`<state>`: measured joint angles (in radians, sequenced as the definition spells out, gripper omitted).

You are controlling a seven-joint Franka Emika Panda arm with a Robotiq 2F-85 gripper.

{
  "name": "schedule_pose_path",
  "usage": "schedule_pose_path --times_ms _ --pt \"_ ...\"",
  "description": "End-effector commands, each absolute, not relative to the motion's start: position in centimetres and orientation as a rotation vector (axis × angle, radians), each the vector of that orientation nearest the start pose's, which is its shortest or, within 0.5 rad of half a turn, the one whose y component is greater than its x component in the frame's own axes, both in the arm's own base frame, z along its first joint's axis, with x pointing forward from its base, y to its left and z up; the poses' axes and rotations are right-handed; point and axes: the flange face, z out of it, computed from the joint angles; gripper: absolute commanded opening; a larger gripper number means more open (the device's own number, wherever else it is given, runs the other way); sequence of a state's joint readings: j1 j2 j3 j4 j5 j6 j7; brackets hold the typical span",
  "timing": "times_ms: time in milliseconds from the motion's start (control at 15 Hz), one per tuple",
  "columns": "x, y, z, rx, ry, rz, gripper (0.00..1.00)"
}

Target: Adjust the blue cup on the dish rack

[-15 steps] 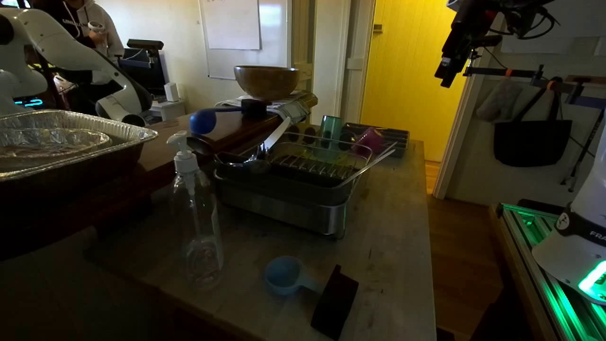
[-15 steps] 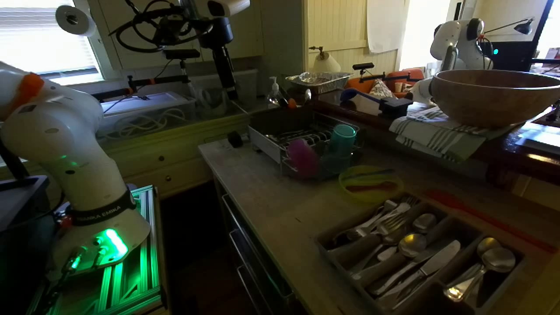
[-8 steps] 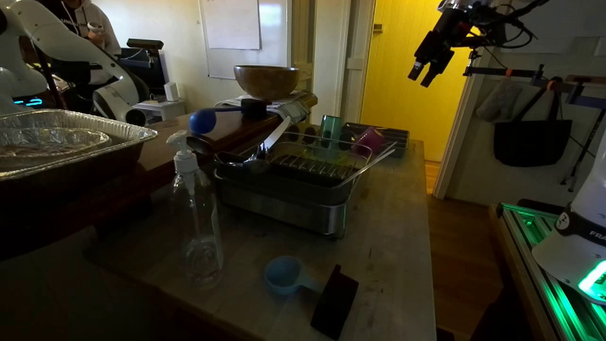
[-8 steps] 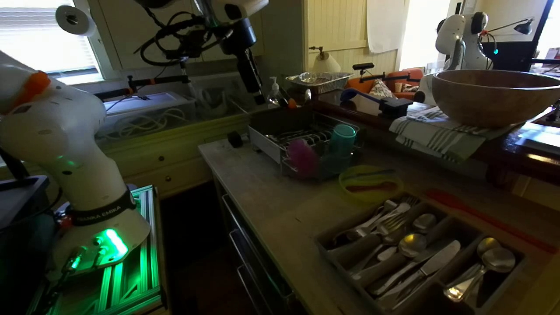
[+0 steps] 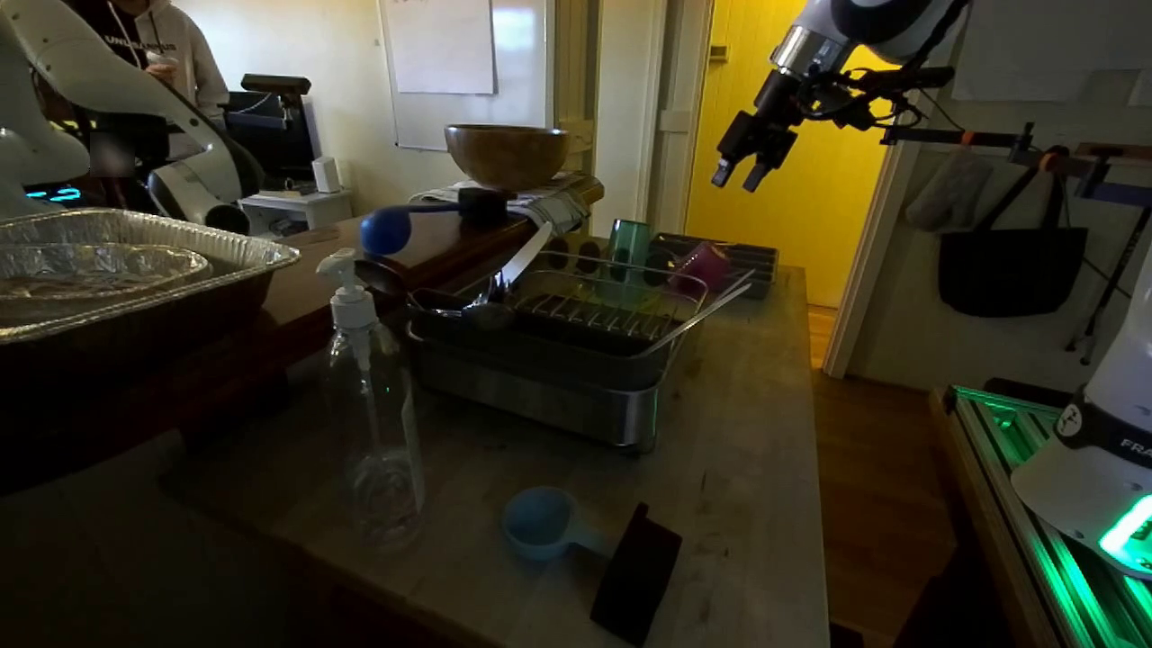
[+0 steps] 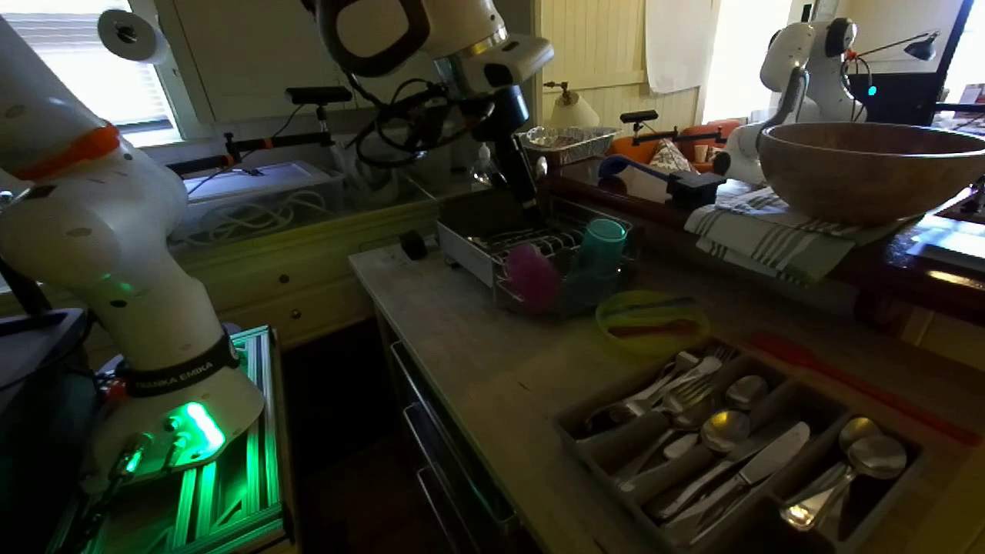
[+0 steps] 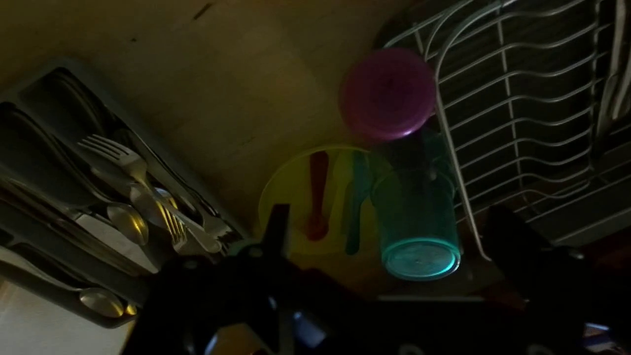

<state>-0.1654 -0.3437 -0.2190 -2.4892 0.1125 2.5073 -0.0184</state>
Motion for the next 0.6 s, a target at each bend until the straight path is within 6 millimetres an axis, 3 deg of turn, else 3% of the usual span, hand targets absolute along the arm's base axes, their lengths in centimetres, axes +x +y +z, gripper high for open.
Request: schedule_pose_path --times_ms 0,533 --pt "46.8 -19.1 43.1 -2.967 0.715 -0.572 1.0" --pt "52.4 -19.9 40.9 -2.964 0.751 -0.59 1.0"
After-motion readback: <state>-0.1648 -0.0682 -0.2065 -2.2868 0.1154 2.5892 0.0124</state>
